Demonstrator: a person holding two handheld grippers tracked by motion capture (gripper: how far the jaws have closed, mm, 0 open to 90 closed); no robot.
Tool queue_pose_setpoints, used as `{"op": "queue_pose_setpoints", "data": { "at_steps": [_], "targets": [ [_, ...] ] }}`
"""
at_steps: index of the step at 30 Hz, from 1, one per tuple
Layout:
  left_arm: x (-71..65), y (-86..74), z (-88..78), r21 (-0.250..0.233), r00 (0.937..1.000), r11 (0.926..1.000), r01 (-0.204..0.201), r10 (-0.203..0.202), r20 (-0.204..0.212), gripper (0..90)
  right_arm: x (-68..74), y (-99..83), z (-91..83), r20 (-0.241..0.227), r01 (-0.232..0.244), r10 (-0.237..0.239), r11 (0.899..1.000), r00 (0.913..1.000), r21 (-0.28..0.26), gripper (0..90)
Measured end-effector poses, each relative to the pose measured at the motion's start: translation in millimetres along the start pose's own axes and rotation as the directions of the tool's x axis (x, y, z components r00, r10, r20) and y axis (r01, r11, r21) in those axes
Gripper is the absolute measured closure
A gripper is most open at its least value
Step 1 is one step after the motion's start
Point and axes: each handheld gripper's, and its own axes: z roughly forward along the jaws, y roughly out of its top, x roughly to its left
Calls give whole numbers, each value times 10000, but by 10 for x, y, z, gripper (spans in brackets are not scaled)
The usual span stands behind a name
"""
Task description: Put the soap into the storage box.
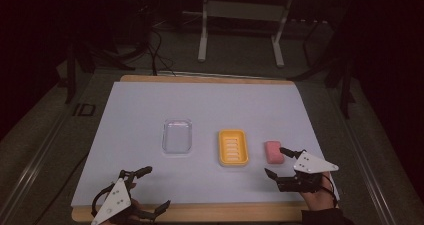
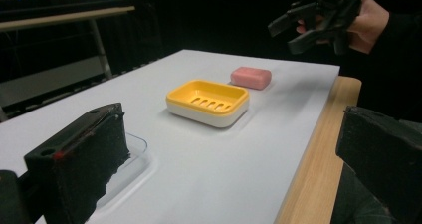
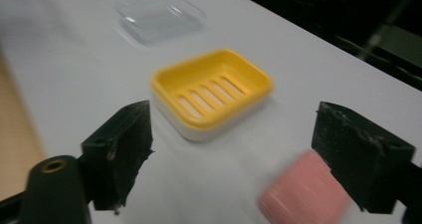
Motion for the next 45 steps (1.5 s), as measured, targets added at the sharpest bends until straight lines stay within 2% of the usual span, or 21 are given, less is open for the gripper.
{"op": "queue_pose_setpoints", "data": {
  "at_steps": [4, 13, 16, 17, 19, 20, 23, 25, 26, 27, 28, 29, 30, 32, 34, 36, 38, 39, 41, 44, 45],
  "targets": [
    [-8, -1, 12, 118, 10000, 9999, 1, -1, 63, 3, -9, -6, 31, 532, -703, 681, 9967, 9963, 395, 177],
    [-19, -5, 30, 382, 9998, 9993, -20, 13, 192, 2, -18, 15, 96, 1470, -654, 445, 9879, 9881, 1403, 142],
    [-20, -5, 35, 405, 9998, 9992, -1, -8, 208, 3, -40, 17, 94, 1754, -1087, 799, 9809, 9813, 1613, 139],
    [-20, -4, 33, 406, 9998, 9992, 9, -17, 203, 2, -71, 21, 73, 2290, -1576, 1174, 9734, 9663, 1661, 132],
    [-21, -4, 32, 399, 9998, 9992, 32, -39, 184, 3, -87, 24, 59, 2530, -1716, 1252, 9703, 9593, 1706, 130],
    [-21, -4, 32, 407, 9998, 9992, 44, -52, 180, 3, -133, 28, 27, 2688, -2021, 1498, 9628, 9515, 1791, 131],
    [-23, -6, 36, 435, 9999, 9991, 28, -35, 163, 2, -162, 26, 14, 2976, -1886, 1170, 9560, 9475, 2247, 149],
    [-24, -7, 40, 456, 9999, 9990, 15, -22, 144, 3, -175, 39, 17, 2894, -2451, 1633, 9300, 9432, 2739, 151],
    [-24, -8, 41, 476, 9999, 9989, -3, -4, 137, 3, -175, 39, 17, 2894, -2451, 1633, 9300, 9432, 2739, 151],
    [-25, -9, 44, 467, 9999, 9989, 31, -38, 141, 3, -181, 42, 20, 2885, -2605, 1762, 9218, 9411, 2869, 153],
    [-25, -11, 47, 480, 9999, 9988, 34, -40, 130, 2, -169, 44, 29, 3144, -2786, 1798, 9106, 9321, 3052, 152],
    [-25, -11, 47, 480, 9999, 9988, 34, -40, 130, 2, -168, 43, 40, 3211, -3404, 2362, 8833, 9171, 3223, 153],
    [-24, -11, 45, 507, 9999, 9987, 3, -10, 125, 2, -168, 43, 40, 3211, -3404, 2362, 8833, 9171, 3223, 153],
    [-24, -11, 45, 539, 9999, 9985, -11, 5, 107, 3, -177, 31, 55, 3179, -4439, 3450, 8336, 8831, 3287, 191],
    [-24, -12, 46, 548, 9999, 9985, -9, 3, 107, 2, -174, 34, 62, 3483, -4793, 3612, 8001, 8650, 3608, 225],
    [-25, -14, 50, 553, 9999, 9985, 17, -23, 107, 2, -185, 37, 69, 3575, -4902, 3602, 7732, 8617, 4024, 244],
    [-25, -14, 52, 561, 9999, 9984, 30, -36, 121, 2, -202, 41, 82, 3473, -5027, 3734, 7352, 8602, 4547, 244],
    [-25, -14, 54, 570, 9999, 9984, 27, -34, 116, 2, -206, 41, 88, 3478, -4960, 3637, 7322, 8641, 4667, 244],
    [-26, -15, 54, 608, 9999, 9981, -1, -6, 114, 3, -210, 44, 94, 3572, -5040, 3639, 7139, 8602, 4862, 244],
    [-28, -16, 59, 617, 9999, 9981, 16, -23, 122, 3, -207, 48, 113, 3747, -5351, 3852, 6653, 8434, 5206, 243],
    [-28, -16, 59, 629, 9999, 9980, 15, -23, 120, 3, -205, 48, 119, 3874, -5596, 4053, 6404, 8280, 5260, 236]
  ]
}}
